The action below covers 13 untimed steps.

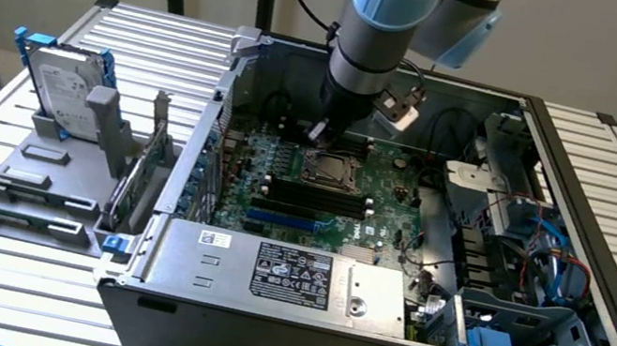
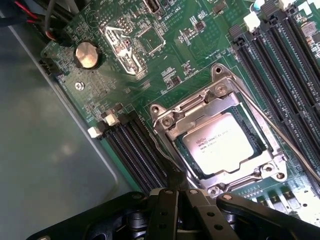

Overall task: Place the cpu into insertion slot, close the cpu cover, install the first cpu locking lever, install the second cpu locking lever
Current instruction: 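Install the first cpu locking lever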

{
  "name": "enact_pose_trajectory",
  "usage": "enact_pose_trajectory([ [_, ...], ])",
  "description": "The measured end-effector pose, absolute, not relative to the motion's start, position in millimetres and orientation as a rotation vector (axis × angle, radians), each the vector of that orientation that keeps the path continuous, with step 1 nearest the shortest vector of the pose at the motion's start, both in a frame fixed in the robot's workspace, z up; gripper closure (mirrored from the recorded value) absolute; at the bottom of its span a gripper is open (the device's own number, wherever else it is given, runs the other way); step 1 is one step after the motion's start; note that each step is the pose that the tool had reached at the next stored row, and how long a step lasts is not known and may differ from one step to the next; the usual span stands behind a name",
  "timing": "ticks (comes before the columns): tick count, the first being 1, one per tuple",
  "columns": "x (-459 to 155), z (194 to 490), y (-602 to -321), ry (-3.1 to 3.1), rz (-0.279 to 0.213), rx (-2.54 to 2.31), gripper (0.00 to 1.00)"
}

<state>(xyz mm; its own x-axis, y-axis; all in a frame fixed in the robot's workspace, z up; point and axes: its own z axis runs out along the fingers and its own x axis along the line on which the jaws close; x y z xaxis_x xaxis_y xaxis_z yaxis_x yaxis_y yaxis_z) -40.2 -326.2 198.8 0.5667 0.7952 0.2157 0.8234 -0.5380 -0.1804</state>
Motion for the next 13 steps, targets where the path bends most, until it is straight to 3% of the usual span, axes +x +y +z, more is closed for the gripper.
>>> enact_pose_trajectory([
  [13, -38.2, 195.6, -326.2, -1.364, -0.165, -2.535, 0.89],
])
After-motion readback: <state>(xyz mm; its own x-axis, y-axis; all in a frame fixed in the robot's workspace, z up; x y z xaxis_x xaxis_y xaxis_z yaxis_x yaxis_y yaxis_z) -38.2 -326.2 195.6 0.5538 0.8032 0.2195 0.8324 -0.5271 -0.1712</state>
